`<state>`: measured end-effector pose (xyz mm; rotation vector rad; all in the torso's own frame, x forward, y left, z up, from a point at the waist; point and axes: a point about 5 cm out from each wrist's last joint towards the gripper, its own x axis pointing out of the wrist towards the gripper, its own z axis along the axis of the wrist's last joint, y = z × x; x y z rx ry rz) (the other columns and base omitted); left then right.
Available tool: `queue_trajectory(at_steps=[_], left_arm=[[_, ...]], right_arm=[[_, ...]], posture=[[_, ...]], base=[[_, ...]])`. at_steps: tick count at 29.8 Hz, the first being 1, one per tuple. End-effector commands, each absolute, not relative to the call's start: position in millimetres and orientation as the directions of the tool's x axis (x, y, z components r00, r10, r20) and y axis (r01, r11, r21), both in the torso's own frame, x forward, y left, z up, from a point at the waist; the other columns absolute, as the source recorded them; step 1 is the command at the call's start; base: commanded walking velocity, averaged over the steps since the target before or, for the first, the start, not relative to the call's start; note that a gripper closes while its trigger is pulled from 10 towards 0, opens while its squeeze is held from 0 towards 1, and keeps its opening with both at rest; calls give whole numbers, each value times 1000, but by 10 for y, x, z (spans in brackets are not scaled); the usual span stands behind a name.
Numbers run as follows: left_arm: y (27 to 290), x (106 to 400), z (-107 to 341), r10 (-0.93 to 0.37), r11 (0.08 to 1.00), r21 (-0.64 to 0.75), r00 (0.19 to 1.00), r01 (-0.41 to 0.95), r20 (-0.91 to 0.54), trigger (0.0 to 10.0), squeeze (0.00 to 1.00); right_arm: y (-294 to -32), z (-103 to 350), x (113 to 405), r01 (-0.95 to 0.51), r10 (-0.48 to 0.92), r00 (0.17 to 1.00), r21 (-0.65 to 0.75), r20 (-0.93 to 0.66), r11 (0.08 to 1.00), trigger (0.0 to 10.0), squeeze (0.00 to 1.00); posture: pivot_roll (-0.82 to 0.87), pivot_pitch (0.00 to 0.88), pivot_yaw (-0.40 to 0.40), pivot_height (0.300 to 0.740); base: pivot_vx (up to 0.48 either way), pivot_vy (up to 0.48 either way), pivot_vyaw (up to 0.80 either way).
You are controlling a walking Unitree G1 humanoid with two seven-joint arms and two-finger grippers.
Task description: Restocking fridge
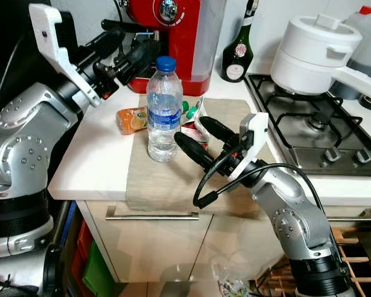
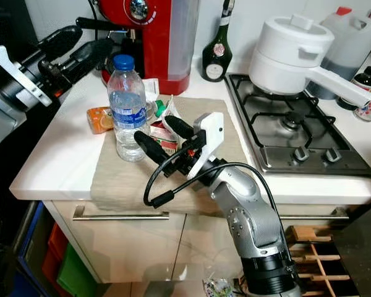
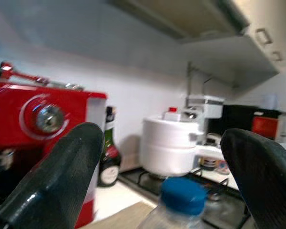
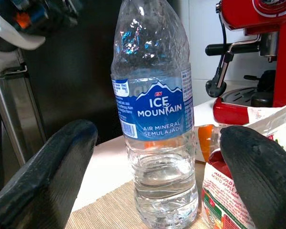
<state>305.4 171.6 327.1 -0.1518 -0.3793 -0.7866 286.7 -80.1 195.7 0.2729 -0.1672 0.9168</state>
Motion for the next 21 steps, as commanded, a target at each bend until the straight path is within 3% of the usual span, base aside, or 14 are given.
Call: queue_trajectory(at_steps=[1, 8, 21], left_arm=[[1644, 3023, 3322, -695, 662, 35, 596, 748, 402, 10000, 0], [1519, 3003, 3223, -779, 592, 93, 539, 801, 320, 10000, 0], [1434, 2997, 3035, -828, 556, 150, 529, 818, 183, 10000, 0]], right_arm=[[-837, 1975, 2871, -791, 747, 610, 152, 264, 592, 10000, 0], [-832, 1974, 2873, -791, 747, 611, 150, 262, 594, 10000, 0], [-824, 1964, 2867, -793, 751, 607, 152, 259, 589, 10000, 0]], posture=[[-18, 0, -22, 740], [-19, 0, -19, 740], [-21, 0, -18, 740]], base=[[0, 0, 0], [0, 0, 0], [0, 0, 0]])
